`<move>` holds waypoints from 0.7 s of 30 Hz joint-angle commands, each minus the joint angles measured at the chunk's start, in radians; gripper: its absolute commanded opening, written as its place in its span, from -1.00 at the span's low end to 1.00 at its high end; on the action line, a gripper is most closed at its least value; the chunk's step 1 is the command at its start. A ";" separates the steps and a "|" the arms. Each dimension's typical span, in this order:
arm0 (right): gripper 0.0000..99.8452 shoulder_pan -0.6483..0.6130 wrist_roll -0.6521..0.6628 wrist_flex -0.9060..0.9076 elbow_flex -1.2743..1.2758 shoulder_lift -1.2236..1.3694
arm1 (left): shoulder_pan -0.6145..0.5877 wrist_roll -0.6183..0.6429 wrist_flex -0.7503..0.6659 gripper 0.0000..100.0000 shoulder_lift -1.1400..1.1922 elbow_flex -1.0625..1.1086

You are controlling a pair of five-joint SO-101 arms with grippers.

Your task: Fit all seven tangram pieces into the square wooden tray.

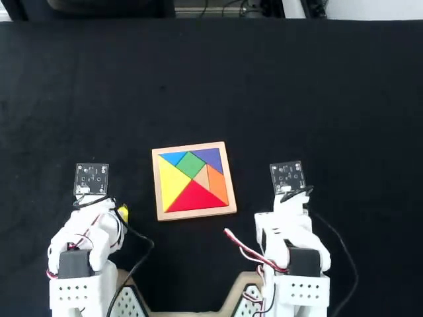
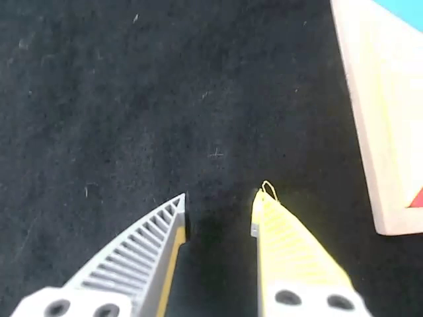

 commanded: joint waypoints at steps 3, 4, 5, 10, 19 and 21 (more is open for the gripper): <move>-0.79 -0.014 -0.009 0.006 0.001 -0.053 | -0.041 -0.003 0.011 -0.67 -0.008 0.019; -0.79 -0.029 -0.009 0.006 0.001 -0.053 | -0.033 -0.003 0.011 -0.67 -0.008 0.019; -0.79 -0.061 -0.009 0.006 0.001 -0.053 | -0.012 -0.003 0.011 -0.67 -0.008 0.019; -0.79 -0.273 -0.009 0.008 -0.001 -0.058 | 0.131 -0.003 0.011 -0.67 -0.008 0.019; -0.79 -0.140 -0.009 0.008 -0.001 -0.059 | 0.084 -0.009 0.011 -0.67 -0.008 0.019; -0.79 -0.137 -0.009 0.009 -0.001 -0.059 | 0.079 -0.009 0.011 -0.67 -0.008 0.019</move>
